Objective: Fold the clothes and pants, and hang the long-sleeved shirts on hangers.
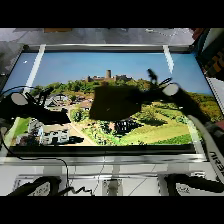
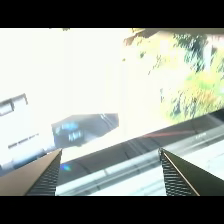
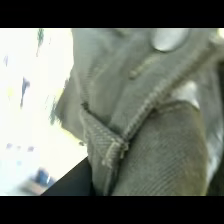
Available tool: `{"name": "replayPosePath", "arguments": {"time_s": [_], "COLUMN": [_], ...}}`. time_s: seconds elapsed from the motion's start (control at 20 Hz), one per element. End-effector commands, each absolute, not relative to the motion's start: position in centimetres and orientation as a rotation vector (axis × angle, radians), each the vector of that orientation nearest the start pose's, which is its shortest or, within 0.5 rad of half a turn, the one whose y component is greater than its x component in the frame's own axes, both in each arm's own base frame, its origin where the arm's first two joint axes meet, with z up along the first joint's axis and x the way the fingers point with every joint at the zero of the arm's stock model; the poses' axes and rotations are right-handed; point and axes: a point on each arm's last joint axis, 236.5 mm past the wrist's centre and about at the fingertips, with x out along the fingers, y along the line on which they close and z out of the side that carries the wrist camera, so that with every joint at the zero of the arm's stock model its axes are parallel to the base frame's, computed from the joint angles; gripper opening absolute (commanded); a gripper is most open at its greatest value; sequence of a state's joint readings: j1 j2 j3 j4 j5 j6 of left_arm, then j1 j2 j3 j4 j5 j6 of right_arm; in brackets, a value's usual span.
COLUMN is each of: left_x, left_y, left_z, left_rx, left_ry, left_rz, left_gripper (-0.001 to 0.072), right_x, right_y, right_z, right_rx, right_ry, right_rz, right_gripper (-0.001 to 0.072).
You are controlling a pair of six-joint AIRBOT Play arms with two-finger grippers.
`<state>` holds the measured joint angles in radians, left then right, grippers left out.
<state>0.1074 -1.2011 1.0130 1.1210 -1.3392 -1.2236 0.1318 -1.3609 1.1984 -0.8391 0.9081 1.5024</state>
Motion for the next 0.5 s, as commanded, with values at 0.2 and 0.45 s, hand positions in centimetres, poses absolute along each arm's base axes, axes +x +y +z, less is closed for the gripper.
{"name": "replayPosePath", "arguments": {"time_s": [0.2,0.45], "left_x": [32.2,32.2], "left_y": [-6.6,-6.6], "left_z": [1.2,1.2], "left_rx": [-0.202,-0.202], "left_ry": [1.37,1.37], "left_rz": [-0.431,-0.431], "left_gripper": [0.0701,0.0701], "right_x": [35.5,23.7], "right_y": [-10.2,-25.3], "right_z": [14.2,18.7], "right_rx": [0.423,0.394], "right_ry": [0.957,0.838], "right_rz": [-0.268,-0.812], "right_gripper": [0.0031,0.0032]}}
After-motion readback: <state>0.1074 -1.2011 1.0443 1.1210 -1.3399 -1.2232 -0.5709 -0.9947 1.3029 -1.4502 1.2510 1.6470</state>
